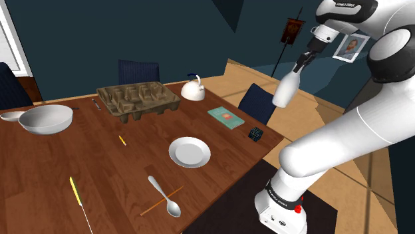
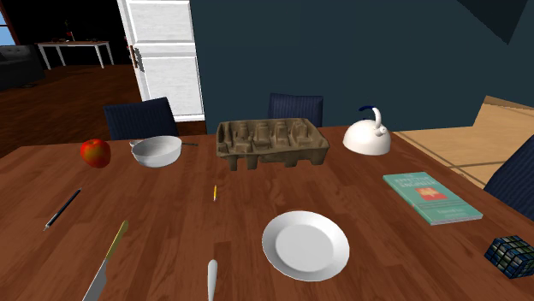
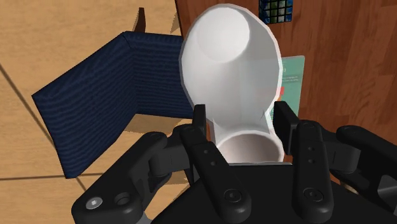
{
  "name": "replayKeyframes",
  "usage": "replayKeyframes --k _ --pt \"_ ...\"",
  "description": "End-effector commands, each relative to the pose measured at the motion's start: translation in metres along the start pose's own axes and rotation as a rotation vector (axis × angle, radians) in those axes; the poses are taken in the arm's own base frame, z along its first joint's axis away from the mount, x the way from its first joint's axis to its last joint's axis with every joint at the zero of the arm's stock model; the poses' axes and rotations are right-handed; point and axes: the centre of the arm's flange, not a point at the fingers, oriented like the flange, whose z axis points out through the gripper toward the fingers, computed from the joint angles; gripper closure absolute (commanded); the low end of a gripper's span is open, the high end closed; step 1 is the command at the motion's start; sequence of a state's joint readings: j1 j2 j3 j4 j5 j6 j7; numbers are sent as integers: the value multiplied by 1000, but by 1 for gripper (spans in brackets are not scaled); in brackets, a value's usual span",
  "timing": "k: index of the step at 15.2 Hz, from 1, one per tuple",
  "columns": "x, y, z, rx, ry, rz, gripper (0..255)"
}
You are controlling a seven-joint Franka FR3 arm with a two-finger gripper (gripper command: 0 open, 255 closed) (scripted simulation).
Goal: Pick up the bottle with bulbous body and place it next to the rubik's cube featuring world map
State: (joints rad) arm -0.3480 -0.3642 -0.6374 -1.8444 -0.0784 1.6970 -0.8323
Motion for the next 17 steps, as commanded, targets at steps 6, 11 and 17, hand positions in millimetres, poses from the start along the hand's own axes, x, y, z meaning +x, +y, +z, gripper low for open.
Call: replayKeyframes --k 6,11,17 --pt "-7 -1 36 -1 1 0 255" --pt "-12 -2 62 -1 1 0 255" --pt "-19 -2 93 -1 1 0 255"
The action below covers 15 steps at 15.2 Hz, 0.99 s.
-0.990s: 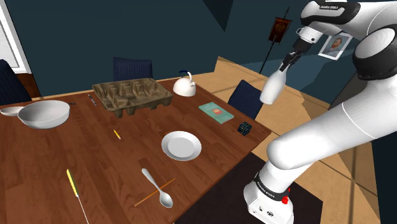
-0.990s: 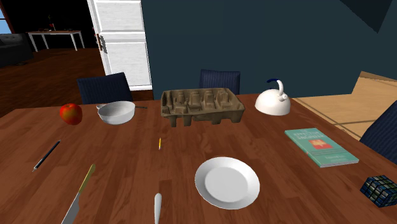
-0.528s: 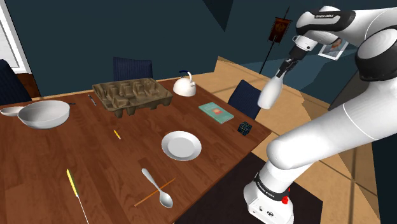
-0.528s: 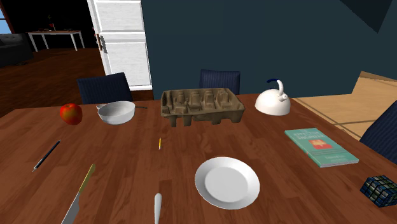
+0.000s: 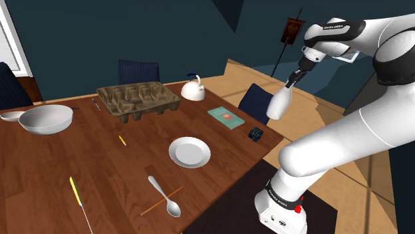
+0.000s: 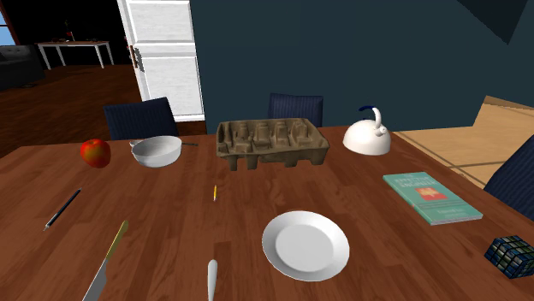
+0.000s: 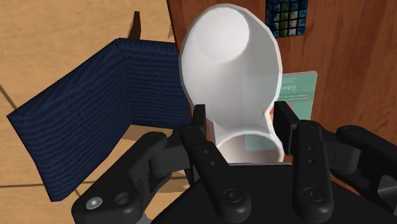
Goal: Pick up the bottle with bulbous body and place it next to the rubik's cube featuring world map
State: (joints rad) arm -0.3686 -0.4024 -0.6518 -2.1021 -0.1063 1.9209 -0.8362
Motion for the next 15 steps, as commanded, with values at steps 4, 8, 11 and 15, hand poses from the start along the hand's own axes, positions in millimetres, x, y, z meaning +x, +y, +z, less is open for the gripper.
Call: replayKeyframes --k 4,8,11,15 --pt "-5 0 26 -1 1 0 255" --pt "-9 -1 47 -1 1 0 255" --pt "-12 -1 62 -1 1 0 255" --pt "-16 -1 83 -1 1 0 255"
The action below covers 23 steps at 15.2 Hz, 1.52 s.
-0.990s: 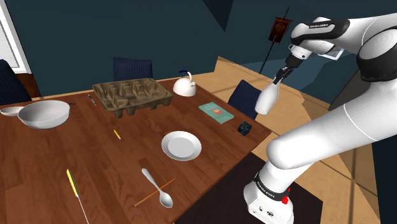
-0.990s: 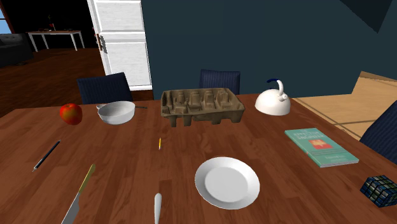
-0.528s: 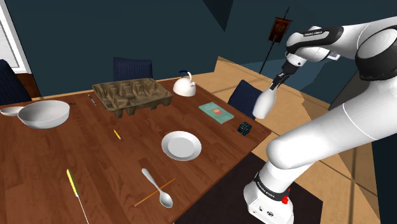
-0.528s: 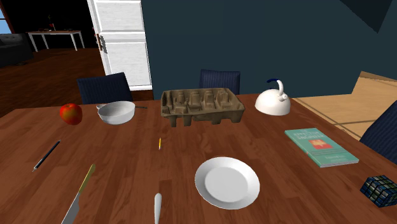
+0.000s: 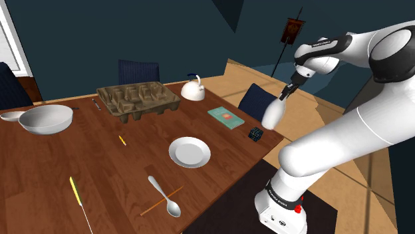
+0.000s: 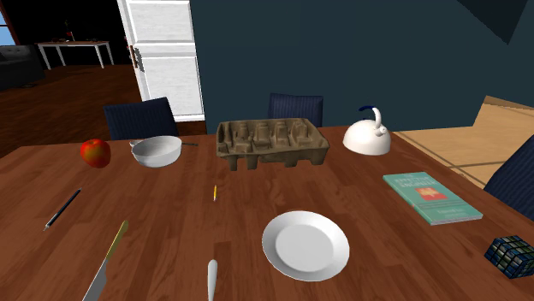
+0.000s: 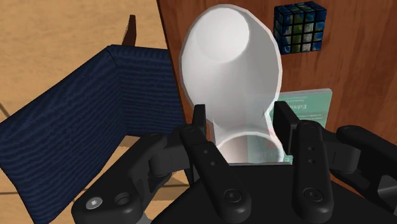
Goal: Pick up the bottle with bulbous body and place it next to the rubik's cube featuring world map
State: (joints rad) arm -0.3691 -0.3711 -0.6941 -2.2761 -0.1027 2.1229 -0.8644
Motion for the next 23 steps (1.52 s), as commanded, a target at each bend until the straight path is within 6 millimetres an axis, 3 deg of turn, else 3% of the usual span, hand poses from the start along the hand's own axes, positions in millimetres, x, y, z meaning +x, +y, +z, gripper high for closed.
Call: replayKeyframes --k 1,8,16,17,22,23 --pt "-2 0 11 -1 1 0 255" --pt "-10 -1 50 -1 1 0 255" --pt "-10 -1 50 -1 1 0 255" --pt "-10 -1 50 -1 1 0 0" --pt "-10 -1 50 -1 1 0 0" --pt "-10 -1 36 -1 1 0 0"
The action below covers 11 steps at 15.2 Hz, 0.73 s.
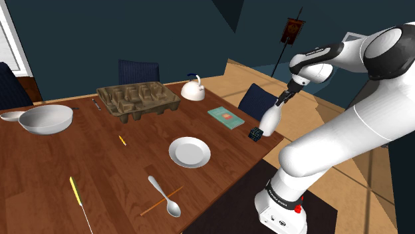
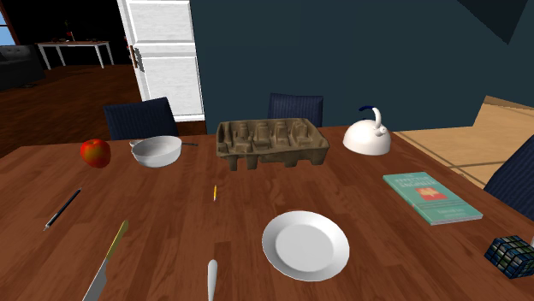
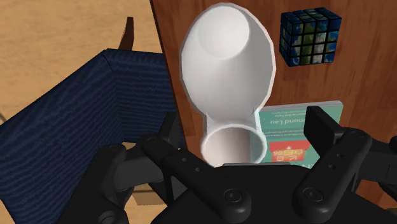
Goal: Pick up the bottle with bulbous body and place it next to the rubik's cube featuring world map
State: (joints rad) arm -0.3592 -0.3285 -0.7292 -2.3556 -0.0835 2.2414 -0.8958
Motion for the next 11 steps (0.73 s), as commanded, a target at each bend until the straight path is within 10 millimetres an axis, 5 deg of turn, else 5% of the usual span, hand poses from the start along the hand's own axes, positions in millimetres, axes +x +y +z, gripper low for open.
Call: replayKeyframes --k 1,3,11 --pt "-1 0 -20 0 -1 0 0" --pt "-1 0 -43 0 -1 0 0" --pt "-1 0 -43 0 0 0 0"
